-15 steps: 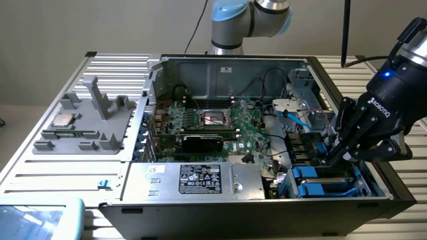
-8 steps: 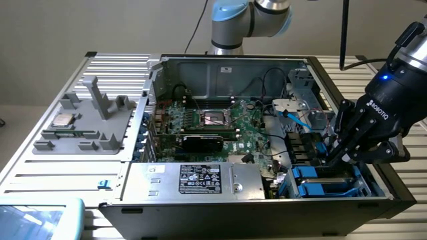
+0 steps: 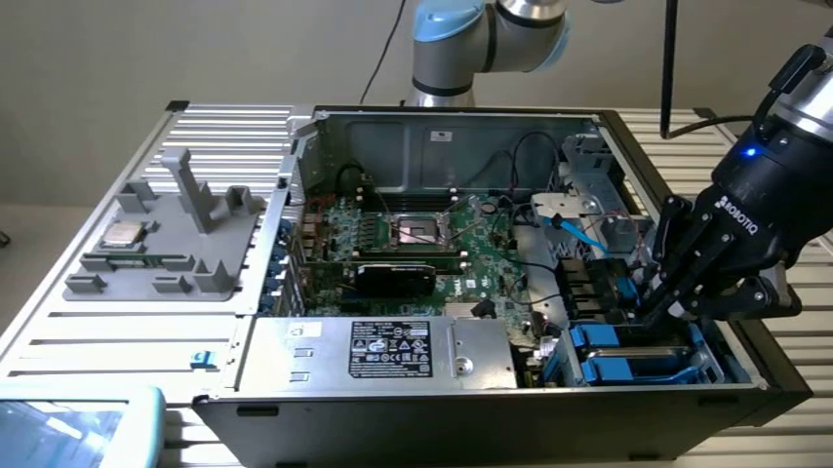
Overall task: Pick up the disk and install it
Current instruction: 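Insert the first disk wire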
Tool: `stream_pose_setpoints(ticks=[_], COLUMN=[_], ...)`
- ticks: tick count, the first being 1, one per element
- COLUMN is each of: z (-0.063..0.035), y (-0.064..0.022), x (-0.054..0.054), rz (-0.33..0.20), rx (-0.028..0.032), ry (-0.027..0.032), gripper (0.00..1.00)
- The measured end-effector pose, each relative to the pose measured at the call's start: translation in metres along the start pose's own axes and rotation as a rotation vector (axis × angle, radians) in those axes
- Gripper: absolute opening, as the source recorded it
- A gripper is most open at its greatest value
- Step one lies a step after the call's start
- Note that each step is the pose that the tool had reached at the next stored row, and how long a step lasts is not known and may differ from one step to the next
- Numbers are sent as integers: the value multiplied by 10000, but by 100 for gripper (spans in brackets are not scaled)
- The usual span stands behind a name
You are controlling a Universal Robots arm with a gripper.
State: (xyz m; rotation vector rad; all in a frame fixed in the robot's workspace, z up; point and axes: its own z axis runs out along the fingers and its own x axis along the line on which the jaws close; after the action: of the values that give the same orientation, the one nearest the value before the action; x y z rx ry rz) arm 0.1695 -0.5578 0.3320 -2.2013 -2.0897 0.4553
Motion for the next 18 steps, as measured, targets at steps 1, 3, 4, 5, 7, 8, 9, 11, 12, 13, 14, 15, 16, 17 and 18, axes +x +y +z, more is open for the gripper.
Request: stream_pose_setpoints(ticks=[1,3,4,5,7,8,9,11,12,13,14,15,16,17,18], z=[0,0,1,3,10,13,15,18,19,19,19,20,20,21,22], y=[0,0,0,1,2,3,3,3,5,5,5,5,5,5,6], x=[0,0,0,1,2,2,2,4,4,4,4,4,4,4,4], rz=[-1,-1,0,-1,9,24,53,121,139,156,174,184,189,191,192], rx=[-4,-5,-5,-5,-4,0,4,16,19,22,25,27,28,29,29], ry=[-6,-7,-8,-8,-6,0,5,26,32,35,39,42,45,46,47], gripper=[16,16,16,16,16,16,16,16,16,16,16,16,16,16,16])
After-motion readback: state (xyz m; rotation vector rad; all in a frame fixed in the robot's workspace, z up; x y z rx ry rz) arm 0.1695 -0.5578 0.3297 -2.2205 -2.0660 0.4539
